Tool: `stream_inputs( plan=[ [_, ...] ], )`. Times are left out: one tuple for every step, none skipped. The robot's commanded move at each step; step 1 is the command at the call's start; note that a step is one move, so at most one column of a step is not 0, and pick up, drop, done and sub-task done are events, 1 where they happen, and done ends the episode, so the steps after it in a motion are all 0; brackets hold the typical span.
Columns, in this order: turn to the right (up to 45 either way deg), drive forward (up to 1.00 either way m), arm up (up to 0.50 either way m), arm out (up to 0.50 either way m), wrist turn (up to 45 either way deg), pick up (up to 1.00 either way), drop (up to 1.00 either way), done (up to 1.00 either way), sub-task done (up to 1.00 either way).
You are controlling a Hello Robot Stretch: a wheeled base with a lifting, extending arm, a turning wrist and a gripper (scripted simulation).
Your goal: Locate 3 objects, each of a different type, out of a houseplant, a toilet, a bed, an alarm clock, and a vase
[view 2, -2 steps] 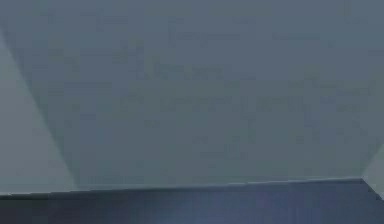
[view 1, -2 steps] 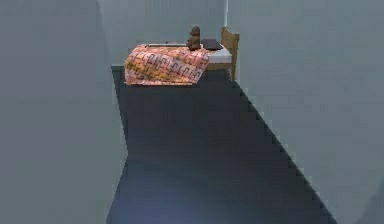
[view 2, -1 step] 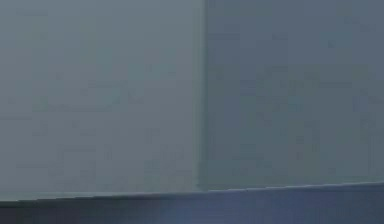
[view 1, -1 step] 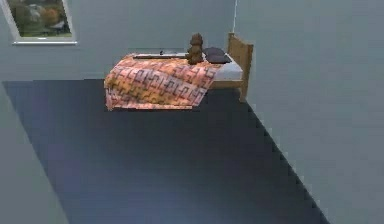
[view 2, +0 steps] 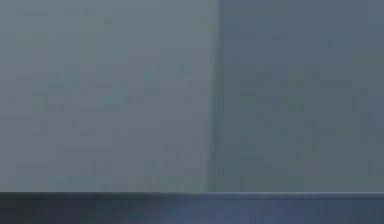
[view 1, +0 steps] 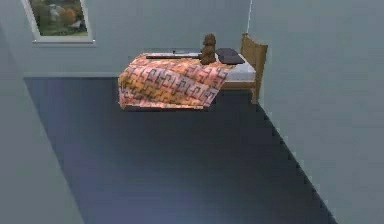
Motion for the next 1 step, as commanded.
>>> stream_inputs(
  plan=[
    [0.0, 1.00, 0.00, 0.00, 0.0, 0.00, 0.00, 0.00, 0.00]
  ],
)
